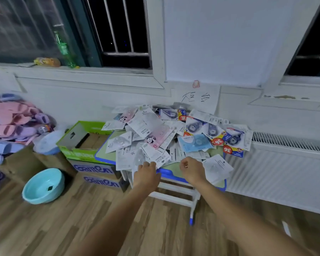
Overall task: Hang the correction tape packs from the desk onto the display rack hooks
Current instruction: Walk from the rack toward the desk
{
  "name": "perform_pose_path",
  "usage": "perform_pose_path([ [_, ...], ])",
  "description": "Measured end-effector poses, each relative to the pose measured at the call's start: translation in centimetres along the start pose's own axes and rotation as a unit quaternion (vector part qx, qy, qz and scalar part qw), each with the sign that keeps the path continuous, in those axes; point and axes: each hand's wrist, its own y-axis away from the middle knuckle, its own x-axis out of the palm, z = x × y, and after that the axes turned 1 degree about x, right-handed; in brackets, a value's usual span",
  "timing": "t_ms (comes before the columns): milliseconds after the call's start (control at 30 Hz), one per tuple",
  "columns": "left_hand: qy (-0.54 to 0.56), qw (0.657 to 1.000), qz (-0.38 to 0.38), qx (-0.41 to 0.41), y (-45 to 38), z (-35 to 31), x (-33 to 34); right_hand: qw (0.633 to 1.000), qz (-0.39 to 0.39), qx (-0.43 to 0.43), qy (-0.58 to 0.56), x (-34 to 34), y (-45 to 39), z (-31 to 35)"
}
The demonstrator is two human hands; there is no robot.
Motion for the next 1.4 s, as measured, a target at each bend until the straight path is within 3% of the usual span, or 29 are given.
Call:
perform_pose_path([
  [133, 0.008, 1.000, -0.001, -0.014, -1.1, 0.8, -0.4, 1.000, -0.022, 0.001, -0.017, 0.9, -1.1, 0.5],
  [400, 0.048, 0.999, -0.022, -0.006, -15.5, 6.4, -4.4, 0.998, -0.061, 0.023, -0.026, 5.1, -14.4, 7.9],
  [533, 0.120, 0.992, -0.005, -0.032, -20.9, 7.5, -5.3, 0.996, -0.089, 0.022, -0.018, 6.2, -19.9, 11.1],
  [733, 0.167, 0.983, 0.015, -0.073, -26.0, 8.1, -4.8, 0.992, -0.065, 0.038, 0.102, 8.2, -25.3, 13.2],
  [867, 0.211, 0.973, -0.004, -0.095, -27.3, 8.0, -4.5, 0.985, -0.011, 0.070, 0.157, 9.6, -26.2, 13.1],
  [967, 0.266, 0.958, -0.020, -0.104, -27.9, 7.9, -4.6, 0.981, -0.014, 0.065, 0.180, 10.3, -26.3, 12.7],
  [1133, 0.387, 0.917, -0.028, -0.097, -28.4, 7.9, -5.3, 0.989, -0.038, 0.060, 0.130, 9.6, -26.1, 13.2],
  [1400, 0.417, 0.904, -0.051, -0.073, -28.1, 6.6, -7.8, 0.986, -0.131, 0.039, -0.097, 5.7, -24.4, 14.9],
])
